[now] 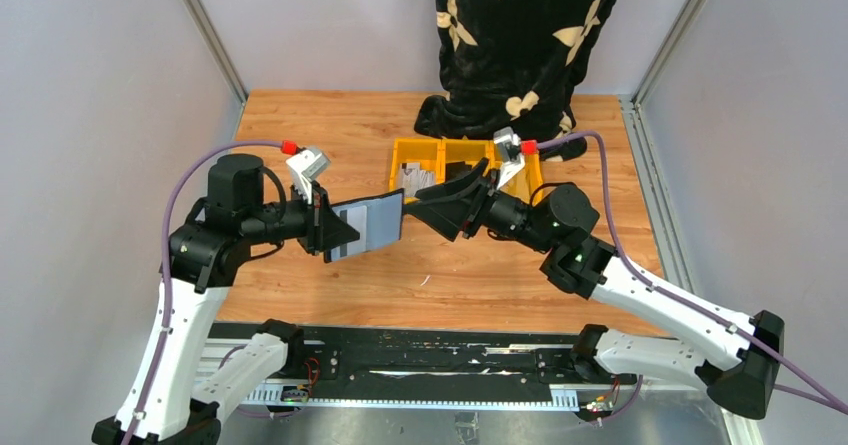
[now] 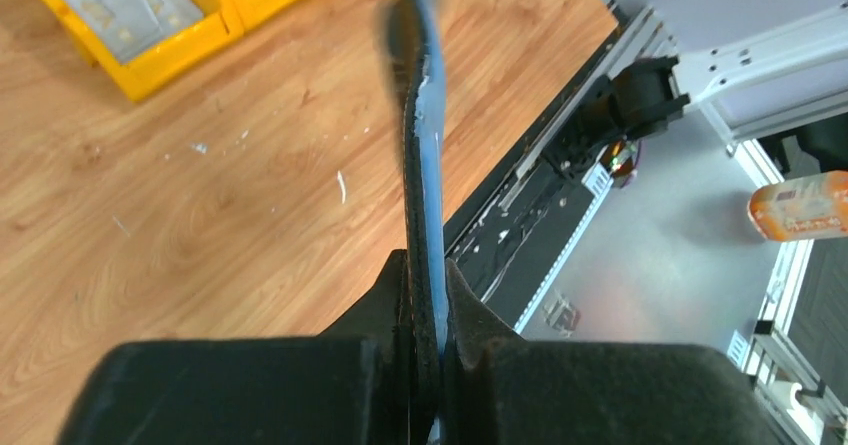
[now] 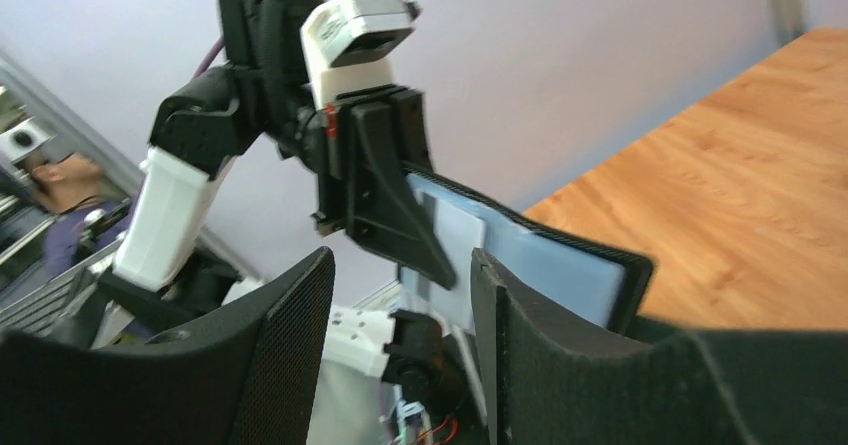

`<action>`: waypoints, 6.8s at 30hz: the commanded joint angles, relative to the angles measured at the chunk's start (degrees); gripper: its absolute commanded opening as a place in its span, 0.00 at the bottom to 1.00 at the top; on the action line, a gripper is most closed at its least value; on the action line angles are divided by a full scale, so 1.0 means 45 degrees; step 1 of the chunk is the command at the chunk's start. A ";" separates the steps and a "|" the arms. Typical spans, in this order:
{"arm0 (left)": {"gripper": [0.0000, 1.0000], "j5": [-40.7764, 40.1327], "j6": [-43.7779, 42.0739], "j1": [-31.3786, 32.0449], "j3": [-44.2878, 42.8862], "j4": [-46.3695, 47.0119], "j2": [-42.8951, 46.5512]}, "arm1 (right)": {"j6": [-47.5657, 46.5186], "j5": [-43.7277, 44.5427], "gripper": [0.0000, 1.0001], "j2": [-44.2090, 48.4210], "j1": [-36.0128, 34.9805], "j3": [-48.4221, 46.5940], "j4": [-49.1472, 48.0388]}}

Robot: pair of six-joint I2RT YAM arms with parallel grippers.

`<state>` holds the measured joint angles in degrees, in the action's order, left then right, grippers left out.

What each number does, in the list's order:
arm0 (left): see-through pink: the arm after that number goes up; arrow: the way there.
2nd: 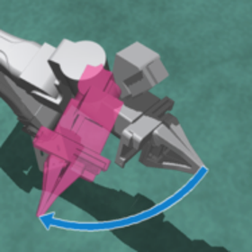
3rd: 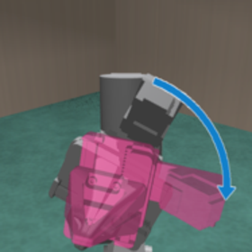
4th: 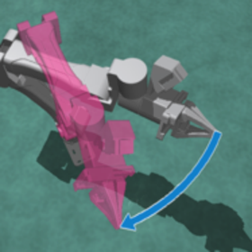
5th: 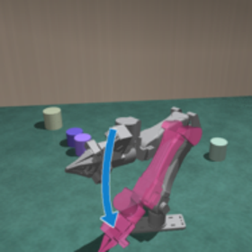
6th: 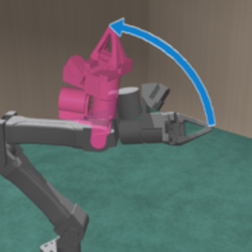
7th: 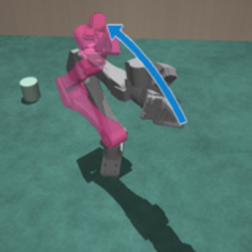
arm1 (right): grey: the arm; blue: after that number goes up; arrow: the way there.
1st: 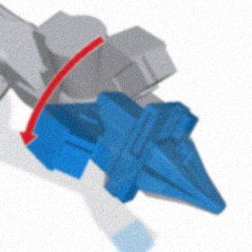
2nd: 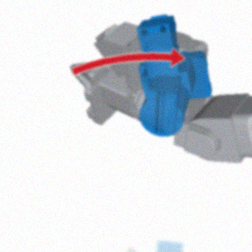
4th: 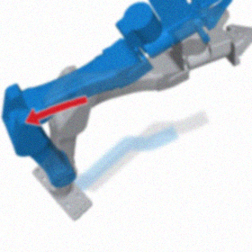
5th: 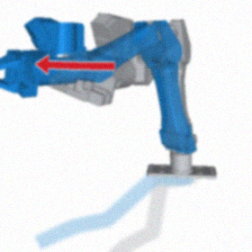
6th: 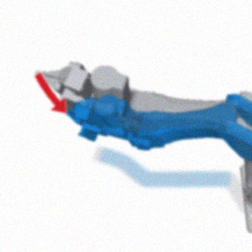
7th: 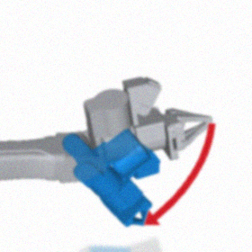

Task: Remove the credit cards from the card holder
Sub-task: Remove the credit card from the card holder, then place the credit card in the storage box, then close the card holder.

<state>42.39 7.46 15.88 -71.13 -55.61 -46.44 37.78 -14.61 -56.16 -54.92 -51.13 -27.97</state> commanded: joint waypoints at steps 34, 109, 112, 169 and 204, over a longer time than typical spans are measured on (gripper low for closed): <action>0.15 0.4209 -0.1424 -0.0013 -0.0941 -0.2253 -0.0677 | 0.3502 -0.5412 0.40 -0.4790 -0.0543 -0.0839 -0.2683; 0.00 0.6024 -0.1121 -0.0169 -0.1712 -0.2232 -0.0531 | 0.5160 -0.5221 0.17 -0.3280 -0.1188 0.1722 -0.8050; 0.00 0.5630 -0.1222 -0.0169 -0.1670 -0.2227 -0.0473 | 0.4955 -0.5229 0.02 -0.2657 -0.0849 0.1917 -0.7334; 0.00 0.2027 -1.7288 -0.0160 -0.1457 -0.2878 0.5067 | -0.4504 -0.0598 0.59 -0.9700 0.2966 -0.8470 0.7342; 0.00 0.3174 -1.6136 -0.0247 -0.0466 -0.2877 0.5372 | -1.7220 0.2539 0.05 -0.4129 -0.7799 -0.3589 0.0408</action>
<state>56.34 -66.37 15.11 -74.61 -69.47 -22.57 -38.00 -6.00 -74.81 -88.64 -65.01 -20.84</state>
